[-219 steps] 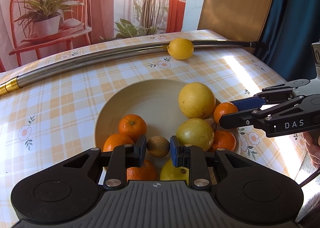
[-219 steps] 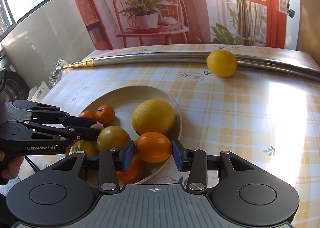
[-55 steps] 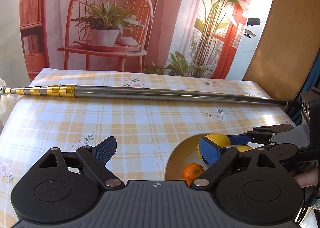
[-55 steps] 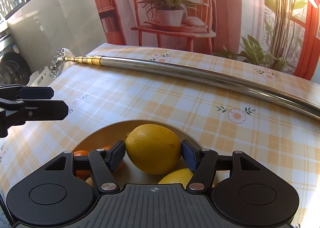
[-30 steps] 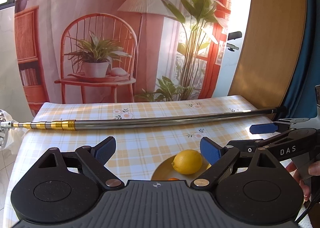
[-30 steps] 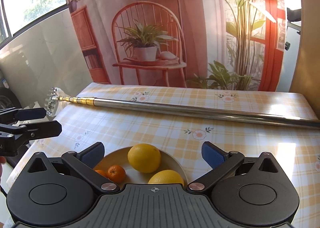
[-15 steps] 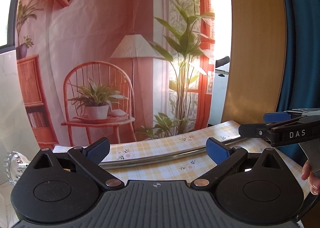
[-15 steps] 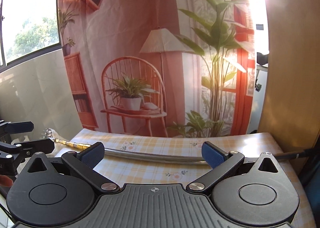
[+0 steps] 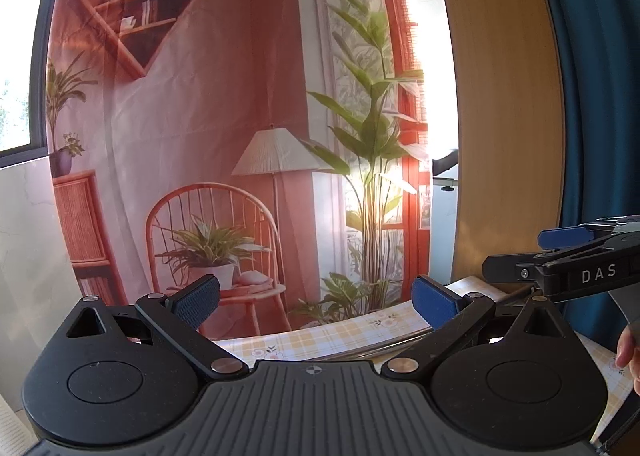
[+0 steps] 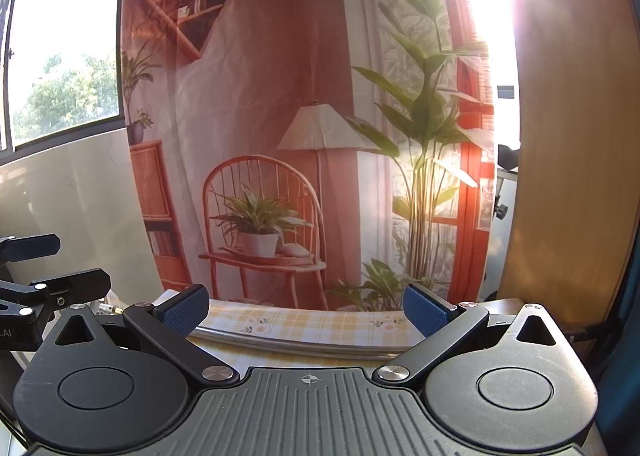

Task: Organize fruits

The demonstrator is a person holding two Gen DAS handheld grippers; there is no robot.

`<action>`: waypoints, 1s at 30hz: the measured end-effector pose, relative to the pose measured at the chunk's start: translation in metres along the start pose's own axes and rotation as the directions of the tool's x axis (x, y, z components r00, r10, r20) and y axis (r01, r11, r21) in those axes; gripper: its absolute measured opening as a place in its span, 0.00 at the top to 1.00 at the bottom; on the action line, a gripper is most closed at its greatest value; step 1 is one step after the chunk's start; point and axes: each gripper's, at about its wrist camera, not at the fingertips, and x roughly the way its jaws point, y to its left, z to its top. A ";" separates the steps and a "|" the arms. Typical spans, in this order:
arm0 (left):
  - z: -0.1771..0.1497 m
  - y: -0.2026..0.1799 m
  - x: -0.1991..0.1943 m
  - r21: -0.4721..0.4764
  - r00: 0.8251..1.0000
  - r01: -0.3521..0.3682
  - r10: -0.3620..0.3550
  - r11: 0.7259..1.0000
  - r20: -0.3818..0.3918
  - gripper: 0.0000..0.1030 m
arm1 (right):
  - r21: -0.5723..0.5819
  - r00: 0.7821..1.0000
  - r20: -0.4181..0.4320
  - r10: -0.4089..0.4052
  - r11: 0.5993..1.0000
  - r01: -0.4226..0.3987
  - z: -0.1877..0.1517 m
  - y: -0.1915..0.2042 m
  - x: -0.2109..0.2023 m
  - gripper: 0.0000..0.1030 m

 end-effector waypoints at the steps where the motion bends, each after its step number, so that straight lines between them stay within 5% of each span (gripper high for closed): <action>1: 0.001 0.001 -0.001 -0.007 1.000 0.009 -0.009 1.000 0.003 0.00 | -0.001 1.000 0.002 0.001 1.000 -0.001 0.001 0.001 -0.001 0.00; 30: 0.002 0.010 -0.002 -0.079 1.000 -0.008 0.008 0.997 0.009 0.00 | 0.027 1.000 0.006 -0.003 1.000 0.002 0.004 0.004 -0.006 0.00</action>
